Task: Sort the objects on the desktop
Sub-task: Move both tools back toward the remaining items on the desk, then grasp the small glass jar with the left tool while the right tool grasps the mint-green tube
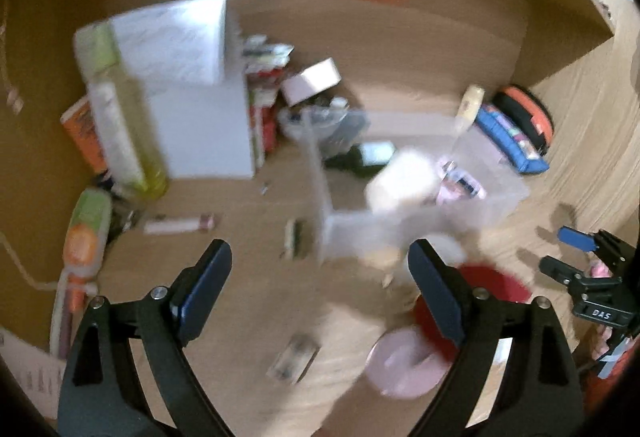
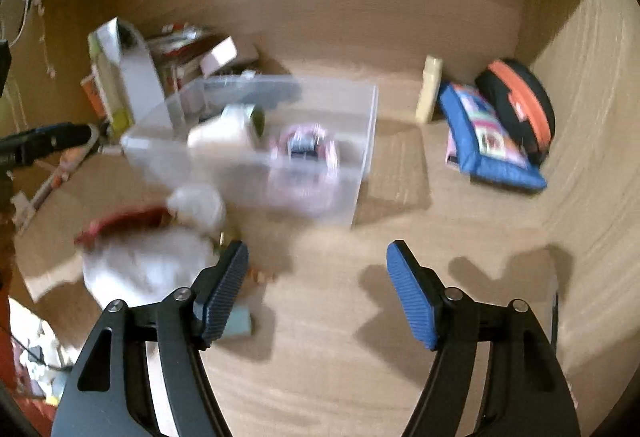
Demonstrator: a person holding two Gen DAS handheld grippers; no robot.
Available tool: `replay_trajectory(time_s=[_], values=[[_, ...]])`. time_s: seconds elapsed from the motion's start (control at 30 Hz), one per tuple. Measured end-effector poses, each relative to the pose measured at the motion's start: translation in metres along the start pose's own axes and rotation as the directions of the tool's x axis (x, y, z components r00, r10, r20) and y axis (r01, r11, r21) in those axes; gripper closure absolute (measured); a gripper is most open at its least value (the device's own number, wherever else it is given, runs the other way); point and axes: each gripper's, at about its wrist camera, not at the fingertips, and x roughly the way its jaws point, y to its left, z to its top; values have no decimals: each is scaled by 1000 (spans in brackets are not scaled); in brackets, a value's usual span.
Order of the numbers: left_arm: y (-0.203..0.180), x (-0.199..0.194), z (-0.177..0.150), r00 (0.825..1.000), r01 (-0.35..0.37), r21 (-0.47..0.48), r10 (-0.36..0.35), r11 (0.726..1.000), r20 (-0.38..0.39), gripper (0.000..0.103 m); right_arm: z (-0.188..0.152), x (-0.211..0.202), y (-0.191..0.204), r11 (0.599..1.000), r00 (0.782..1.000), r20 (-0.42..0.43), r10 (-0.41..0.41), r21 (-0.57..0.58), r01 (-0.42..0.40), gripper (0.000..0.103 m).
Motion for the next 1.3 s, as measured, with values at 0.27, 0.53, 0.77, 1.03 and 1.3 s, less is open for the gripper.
replay_trajectory(time_s=[0.27, 0.53, 0.77, 1.03, 1.3], values=[[28, 5, -56, 993, -54, -6, 53, 999, -103, 12, -47, -1, 26, 994, 993, -76, 88, -60, -93, 26], [25, 16, -83, 985, -66, 63, 75, 996, -154, 28, -53, 14, 46, 989, 986, -122, 116, -72, -126, 24], [16, 29, -83, 985, -68, 124, 87, 990, -150, 44, -48, 31, 56, 986, 977, -159, 142, -62, -154, 24], [13, 42, -78, 984, -37, 148, 62, 988, -167, 61, -44, 37, 70, 986, 981, -152, 122, -97, -137, 30], [9, 39, -81, 987, -28, 150, 51, 988, -152, 79, -43, 34, 65, 988, 985, -137, 105, -98, -119, 32]])
